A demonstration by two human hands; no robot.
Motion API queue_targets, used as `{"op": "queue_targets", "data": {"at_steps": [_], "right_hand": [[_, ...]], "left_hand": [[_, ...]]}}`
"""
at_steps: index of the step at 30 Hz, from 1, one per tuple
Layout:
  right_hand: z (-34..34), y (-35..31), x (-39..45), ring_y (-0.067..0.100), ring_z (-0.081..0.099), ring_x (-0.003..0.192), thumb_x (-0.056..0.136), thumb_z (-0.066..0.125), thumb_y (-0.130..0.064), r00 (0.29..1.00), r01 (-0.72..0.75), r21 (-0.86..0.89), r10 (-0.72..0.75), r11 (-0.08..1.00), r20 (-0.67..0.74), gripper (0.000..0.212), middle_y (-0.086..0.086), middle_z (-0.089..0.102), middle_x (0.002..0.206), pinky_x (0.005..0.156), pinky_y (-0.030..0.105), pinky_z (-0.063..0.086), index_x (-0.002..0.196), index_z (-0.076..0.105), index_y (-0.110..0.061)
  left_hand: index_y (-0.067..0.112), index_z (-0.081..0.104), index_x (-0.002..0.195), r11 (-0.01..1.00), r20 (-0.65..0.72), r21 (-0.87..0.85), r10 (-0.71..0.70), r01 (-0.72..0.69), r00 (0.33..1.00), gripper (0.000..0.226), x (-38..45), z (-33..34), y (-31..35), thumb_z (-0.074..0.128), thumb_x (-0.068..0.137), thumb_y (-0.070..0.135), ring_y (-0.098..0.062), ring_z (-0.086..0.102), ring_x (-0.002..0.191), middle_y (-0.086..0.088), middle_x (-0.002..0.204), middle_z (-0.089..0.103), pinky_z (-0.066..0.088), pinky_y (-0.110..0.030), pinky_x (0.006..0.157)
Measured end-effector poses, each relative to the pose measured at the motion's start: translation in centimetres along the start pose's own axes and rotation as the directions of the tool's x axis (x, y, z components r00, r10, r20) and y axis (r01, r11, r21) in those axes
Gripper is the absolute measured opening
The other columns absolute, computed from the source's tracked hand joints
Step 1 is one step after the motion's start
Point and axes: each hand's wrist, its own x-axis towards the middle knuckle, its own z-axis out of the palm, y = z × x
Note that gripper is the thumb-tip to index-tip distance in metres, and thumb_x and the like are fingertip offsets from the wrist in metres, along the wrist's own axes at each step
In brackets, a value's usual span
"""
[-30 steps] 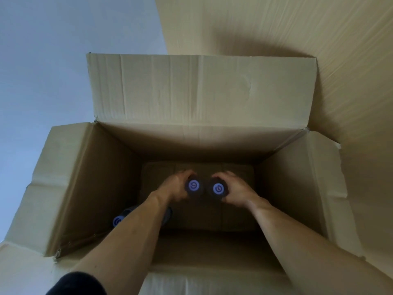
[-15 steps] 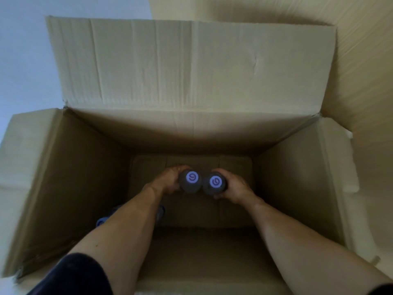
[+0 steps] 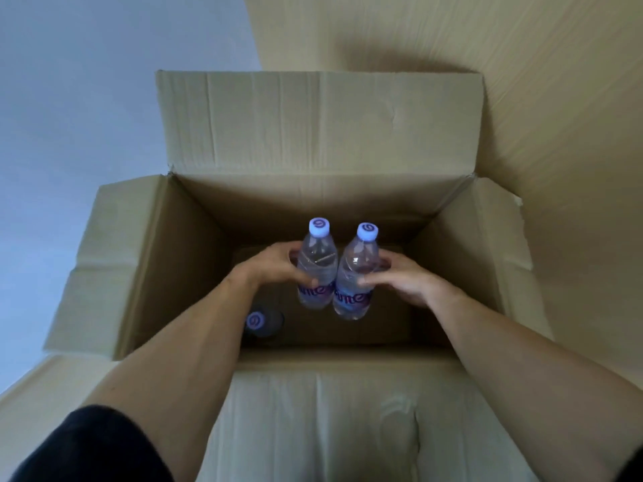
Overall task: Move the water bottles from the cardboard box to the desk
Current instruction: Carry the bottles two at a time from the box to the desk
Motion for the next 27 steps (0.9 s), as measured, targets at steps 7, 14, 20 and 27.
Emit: {"op": "queue_targets", "data": {"at_steps": [7, 14, 20, 27], "right_hand": [[2.5, -4.3, -3.9, 0.026, 0.066, 0.118, 0.070, 0.082, -0.022, 0.994, 0.109, 0.285, -0.113, 0.952, -0.001, 0.045, 0.011, 0.071, 0.124, 0.100, 0.037, 0.051, 0.114, 0.075, -0.018], [5.9, -8.7, -8.4, 0.038, 0.057, 0.127, 0.099, 0.054, -0.040, 0.980, 0.197, 0.434, -0.175, 0.879, -0.090, 0.053, 0.022, 0.059, 0.138, 0.110, 0.053, 0.045, 0.140, 0.053, -0.006], [7.4, -11.7, -10.8, 0.034, 0.064, 0.121, 0.102, 0.045, -0.048, 0.976, 0.208, 0.448, -0.157, 0.870, -0.149, 0.053, 0.015, 0.067, 0.129, 0.102, 0.050, 0.051, 0.136, 0.059, -0.010], [8.4, -13.7, -10.6, 0.033, 0.067, 0.116, 0.099, 0.045, -0.057, 0.982, 0.186, 0.430, -0.155, 0.883, -0.107, 0.058, 0.016, 0.070, 0.123, 0.107, 0.054, 0.047, 0.133, 0.062, -0.013]], "left_hand": [[0.009, 0.065, 0.118, 0.901, -0.066, -0.429, 0.032, -0.057, 0.997, 0.032, -5.7, 0.3, 2.7, 0.069, 0.087, 0.002, -0.022, 0.070, 0.100, -0.009, 0.111, 0.074, 0.057, -0.034, 0.081], [0.003, 0.048, 0.140, 0.708, -0.151, -0.680, 0.119, -0.191, 0.981, 0.051, -9.9, 1.6, 5.6, 0.066, 0.095, 0.017, -0.045, 0.058, 0.124, -0.028, 0.134, 0.060, 0.046, -0.061, 0.105], [0.012, 0.052, 0.134, 0.683, -0.227, -0.676, 0.163, -0.276, 0.960, 0.050, -12.6, 1.6, 7.9, 0.073, 0.090, 0.023, -0.038, 0.068, 0.113, -0.022, 0.125, 0.066, 0.054, -0.057, 0.098], [0.012, 0.050, 0.130, 0.698, -0.388, -0.630, 0.098, -0.341, 0.917, 0.055, -15.1, 1.9, 8.4, 0.078, 0.086, 0.028, -0.035, 0.071, 0.106, -0.022, 0.120, 0.067, 0.060, -0.048, 0.089]]}}
